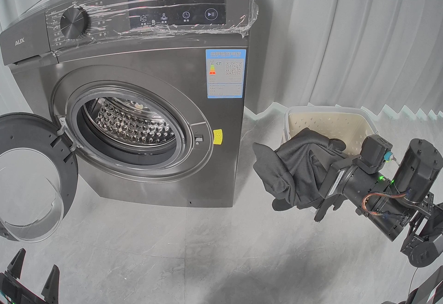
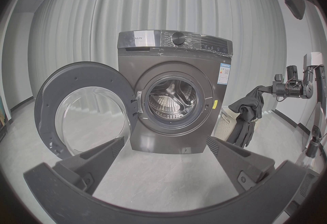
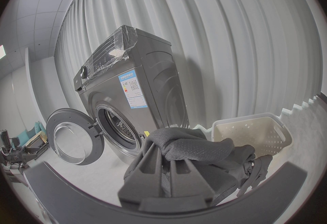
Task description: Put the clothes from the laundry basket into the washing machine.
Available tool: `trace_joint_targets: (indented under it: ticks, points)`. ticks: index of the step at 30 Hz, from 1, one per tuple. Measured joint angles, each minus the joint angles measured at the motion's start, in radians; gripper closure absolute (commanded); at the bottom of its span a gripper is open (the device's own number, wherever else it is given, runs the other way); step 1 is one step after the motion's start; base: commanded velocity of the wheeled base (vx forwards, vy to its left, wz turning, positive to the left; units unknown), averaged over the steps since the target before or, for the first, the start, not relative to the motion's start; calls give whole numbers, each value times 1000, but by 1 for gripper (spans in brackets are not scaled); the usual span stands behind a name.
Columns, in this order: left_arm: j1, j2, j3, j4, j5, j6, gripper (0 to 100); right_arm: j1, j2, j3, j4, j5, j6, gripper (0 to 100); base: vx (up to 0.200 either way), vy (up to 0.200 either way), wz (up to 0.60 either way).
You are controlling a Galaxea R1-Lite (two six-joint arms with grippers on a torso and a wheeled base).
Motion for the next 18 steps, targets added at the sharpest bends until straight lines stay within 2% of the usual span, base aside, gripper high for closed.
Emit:
trace_joint_targets:
  ticks: [18]
  points:
    - [0, 0, 0, -1, 0, 0, 0, 1, 0, -2, 0, 0, 0, 100, 0, 200, 0]
